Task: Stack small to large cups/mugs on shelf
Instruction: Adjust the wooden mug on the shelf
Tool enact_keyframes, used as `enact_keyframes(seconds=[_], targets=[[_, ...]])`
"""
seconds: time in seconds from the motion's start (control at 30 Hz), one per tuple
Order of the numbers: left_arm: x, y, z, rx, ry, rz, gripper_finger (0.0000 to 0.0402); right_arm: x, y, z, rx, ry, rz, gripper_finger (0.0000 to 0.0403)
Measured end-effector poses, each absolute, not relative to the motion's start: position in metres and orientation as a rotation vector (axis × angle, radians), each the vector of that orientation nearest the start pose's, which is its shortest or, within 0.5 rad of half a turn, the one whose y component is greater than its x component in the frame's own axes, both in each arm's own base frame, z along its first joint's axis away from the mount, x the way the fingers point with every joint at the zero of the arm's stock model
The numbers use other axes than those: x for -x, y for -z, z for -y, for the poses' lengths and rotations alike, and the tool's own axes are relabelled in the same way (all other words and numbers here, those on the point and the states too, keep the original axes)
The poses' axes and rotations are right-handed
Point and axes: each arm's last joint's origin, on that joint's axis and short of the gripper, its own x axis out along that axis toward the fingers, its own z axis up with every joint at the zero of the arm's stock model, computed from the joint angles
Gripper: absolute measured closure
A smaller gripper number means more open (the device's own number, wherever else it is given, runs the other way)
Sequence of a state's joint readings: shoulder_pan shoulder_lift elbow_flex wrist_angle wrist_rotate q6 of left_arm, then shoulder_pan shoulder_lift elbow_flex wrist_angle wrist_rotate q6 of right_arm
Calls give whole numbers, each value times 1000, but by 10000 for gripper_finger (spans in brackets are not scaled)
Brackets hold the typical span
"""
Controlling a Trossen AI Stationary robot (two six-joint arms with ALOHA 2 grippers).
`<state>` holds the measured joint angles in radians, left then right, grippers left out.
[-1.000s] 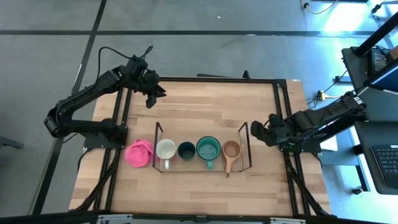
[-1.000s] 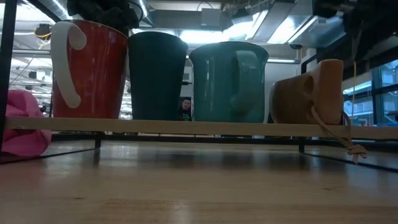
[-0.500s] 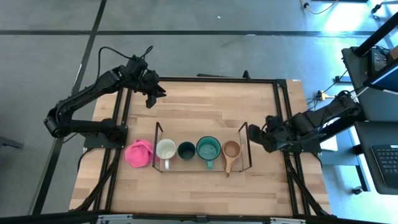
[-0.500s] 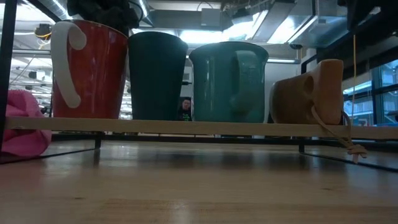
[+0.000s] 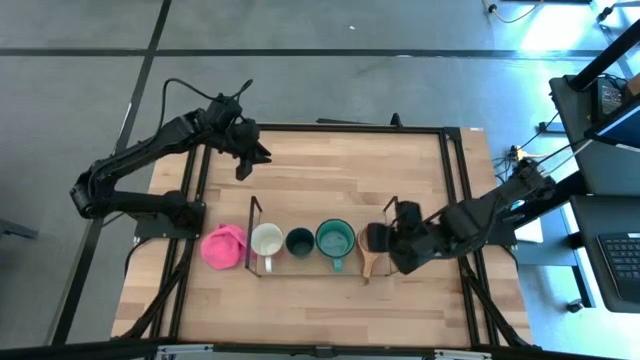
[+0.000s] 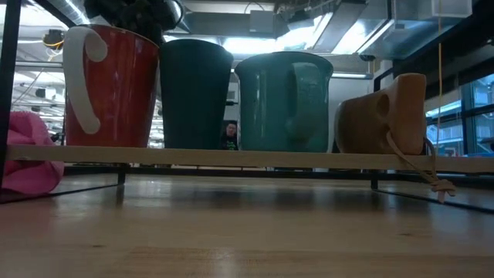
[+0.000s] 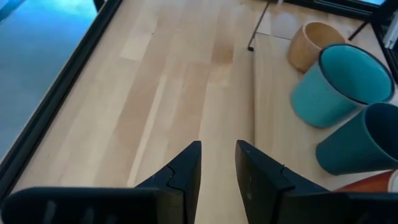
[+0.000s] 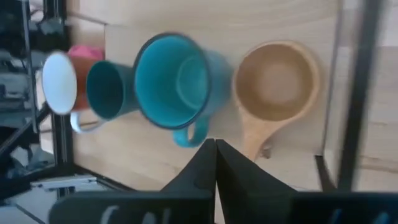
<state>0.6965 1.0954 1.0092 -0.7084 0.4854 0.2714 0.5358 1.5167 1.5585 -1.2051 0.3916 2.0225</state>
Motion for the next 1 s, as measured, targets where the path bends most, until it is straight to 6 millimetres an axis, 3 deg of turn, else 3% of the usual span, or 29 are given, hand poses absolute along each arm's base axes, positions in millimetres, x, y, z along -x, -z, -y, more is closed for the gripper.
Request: enact_keyframes(seconds=[0.23, 0.47, 0.7, 1.0], targets=[[-180, -310, -116, 173, -47, -680, 308, -291, -343, -162, -1203, 814, -754, 393], [-187, -309, -102, 159, 27, -704, 308, -318, -317, -193, -1134, 823, -833, 393], [-192, -309, -92, 145, 74, -710, 308, -329, -287, -211, -1132, 898, -876, 393], [-193, -308, -85, 162, 97, -725, 308, -326, -278, -214, -1100, 953, -902, 393]])
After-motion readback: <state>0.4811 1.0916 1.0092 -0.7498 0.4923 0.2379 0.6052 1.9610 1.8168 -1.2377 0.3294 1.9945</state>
